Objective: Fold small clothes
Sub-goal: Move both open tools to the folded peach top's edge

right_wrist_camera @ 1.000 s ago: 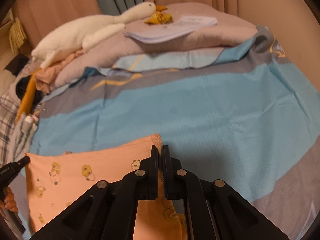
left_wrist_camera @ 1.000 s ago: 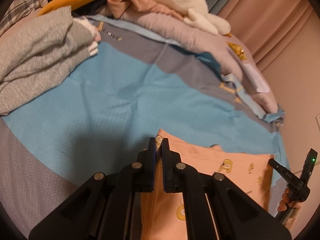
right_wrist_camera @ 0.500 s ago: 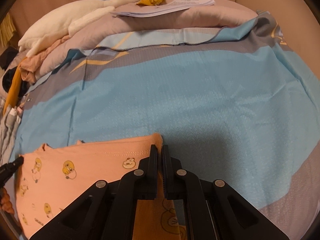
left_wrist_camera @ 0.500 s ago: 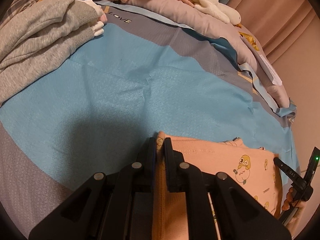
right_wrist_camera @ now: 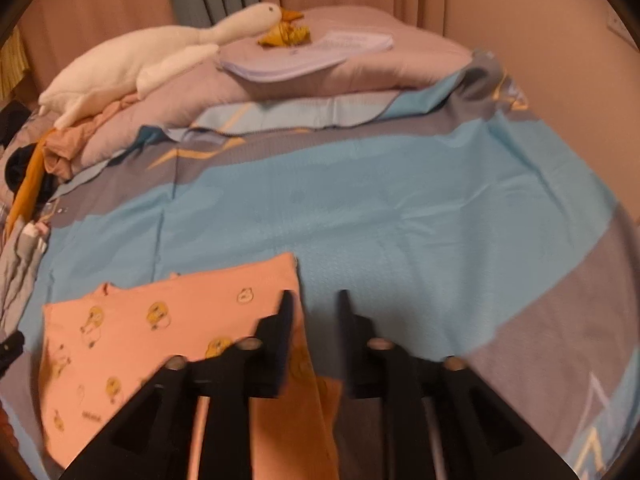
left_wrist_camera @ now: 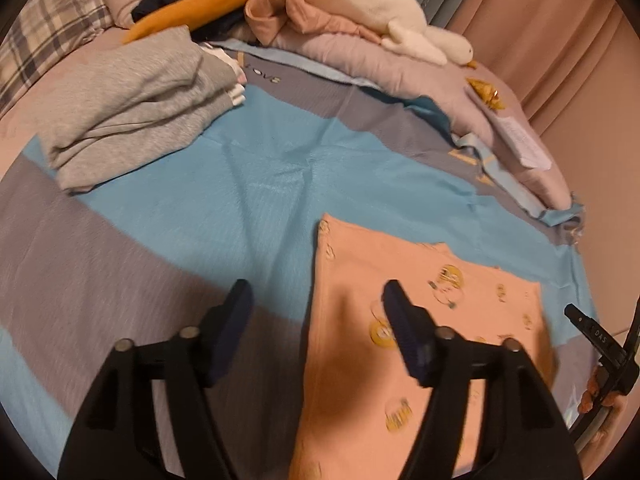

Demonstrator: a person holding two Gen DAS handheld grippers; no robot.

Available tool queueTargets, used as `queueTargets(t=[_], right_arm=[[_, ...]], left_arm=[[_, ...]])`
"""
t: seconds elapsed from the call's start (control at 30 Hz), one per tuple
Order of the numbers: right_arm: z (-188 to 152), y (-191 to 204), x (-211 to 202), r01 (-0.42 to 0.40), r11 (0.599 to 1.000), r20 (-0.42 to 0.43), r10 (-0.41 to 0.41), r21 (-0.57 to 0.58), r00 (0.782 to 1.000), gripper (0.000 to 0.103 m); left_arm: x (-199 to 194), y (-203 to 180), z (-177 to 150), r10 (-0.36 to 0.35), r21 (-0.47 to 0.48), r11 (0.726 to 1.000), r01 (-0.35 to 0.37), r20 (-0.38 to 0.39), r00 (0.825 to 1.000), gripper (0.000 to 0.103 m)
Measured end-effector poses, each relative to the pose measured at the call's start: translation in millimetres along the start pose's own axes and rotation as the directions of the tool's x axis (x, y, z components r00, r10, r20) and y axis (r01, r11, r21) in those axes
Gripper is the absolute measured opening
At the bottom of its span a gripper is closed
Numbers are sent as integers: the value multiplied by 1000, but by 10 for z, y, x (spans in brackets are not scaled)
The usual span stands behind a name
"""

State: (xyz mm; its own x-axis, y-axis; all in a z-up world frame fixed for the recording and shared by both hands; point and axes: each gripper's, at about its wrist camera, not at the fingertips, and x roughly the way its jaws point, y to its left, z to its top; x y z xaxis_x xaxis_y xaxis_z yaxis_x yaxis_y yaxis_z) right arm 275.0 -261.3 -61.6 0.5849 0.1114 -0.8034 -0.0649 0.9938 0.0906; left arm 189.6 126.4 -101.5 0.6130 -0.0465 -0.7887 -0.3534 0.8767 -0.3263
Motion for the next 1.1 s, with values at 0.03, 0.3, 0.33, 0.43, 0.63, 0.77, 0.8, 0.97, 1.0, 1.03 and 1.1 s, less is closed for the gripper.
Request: queueTargets(t=[0.03,0.3,0.33,0.43,0.63,0.77,0.8,0.97,1.0,1.03,1.1], right_arm=[[-15,-5,-68,-7,1000,12,7,0,1000,46],[-328,20,-484,-77,997,63,78,-22,995,75],[-389,14,-503,-84,996,60,85,-21,995,75],[-608,-38,-530,-113,994,45,112,10,993,75],[-1008,-167,-520,-137,987,-5,138,88,990,76],[-1167,-166,-516,-162,982,-36,166,97,985,76],[-1196,-166,-499,-170,980,-45,175,104,983,76],[-1279,-135,-411,-203,971,-78,214,129,974,76],[-1289,-125,-374,-219,967,-94,232,132,968,76],[-1288,-119,-349,-235,962,-105,250,139,962,76],[-1284,-128,-284,-268,948,-116,290,172,950,76]], left_arm=[[-64,1,-38,-9,-5,1000,9,6,1000,77],[-379,75,-549,-55,-38,998,56,21,998,91],[-375,105,-633,-65,-50,997,65,7,998,91],[-375,152,-803,-63,-69,996,63,-11,998,91],[-341,166,-1032,-122,-115,986,118,-31,992,89],[-262,134,-1120,-146,-127,982,139,-44,988,84],[-247,124,-1133,-151,-130,981,144,-47,987,83],[-164,111,-1171,-214,-154,967,204,-52,975,78],[-145,116,-1173,-225,-161,963,214,-54,973,78],[-123,117,-1170,-232,-167,961,220,-56,971,78],[-88,123,-1153,-239,-176,958,227,-50,970,76]])
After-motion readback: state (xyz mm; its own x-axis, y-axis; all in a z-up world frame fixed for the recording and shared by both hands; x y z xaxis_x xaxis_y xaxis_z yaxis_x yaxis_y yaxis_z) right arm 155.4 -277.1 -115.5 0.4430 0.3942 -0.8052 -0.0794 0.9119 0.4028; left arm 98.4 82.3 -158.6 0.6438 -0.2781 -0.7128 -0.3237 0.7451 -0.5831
